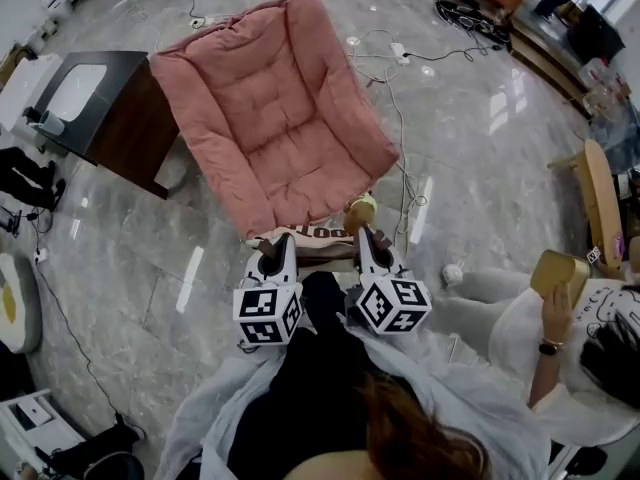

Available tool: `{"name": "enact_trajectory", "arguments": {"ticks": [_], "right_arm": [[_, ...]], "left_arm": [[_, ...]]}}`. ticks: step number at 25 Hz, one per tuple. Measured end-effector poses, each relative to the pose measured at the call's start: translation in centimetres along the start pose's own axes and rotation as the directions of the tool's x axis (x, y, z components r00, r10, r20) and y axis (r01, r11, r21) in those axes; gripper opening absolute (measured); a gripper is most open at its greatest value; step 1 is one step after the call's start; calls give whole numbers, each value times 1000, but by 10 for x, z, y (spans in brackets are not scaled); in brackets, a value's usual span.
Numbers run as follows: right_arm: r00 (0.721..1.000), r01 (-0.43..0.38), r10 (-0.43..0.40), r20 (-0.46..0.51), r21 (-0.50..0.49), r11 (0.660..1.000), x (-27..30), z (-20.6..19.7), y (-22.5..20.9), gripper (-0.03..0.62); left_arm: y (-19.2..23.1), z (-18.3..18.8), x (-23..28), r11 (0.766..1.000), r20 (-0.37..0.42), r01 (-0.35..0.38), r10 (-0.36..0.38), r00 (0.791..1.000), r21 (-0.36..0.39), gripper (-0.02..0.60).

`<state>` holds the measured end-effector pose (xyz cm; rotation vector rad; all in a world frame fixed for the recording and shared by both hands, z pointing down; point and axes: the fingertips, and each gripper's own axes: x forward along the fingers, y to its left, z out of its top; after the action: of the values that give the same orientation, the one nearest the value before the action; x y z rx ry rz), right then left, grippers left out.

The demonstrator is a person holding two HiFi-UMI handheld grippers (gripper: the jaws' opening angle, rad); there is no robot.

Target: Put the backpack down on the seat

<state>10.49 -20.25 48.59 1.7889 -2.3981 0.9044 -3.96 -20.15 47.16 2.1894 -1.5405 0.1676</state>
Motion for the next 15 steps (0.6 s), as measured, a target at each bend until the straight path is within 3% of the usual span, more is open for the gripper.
{"name": "enact_trajectory", "arguments": {"ticks": [15], "right_arm": [[999,9,-6,-50,56,998,80,46,-50,9]], "left_arm": [[1,41,114,1000,-45,24,-24,999,8,12]]}}
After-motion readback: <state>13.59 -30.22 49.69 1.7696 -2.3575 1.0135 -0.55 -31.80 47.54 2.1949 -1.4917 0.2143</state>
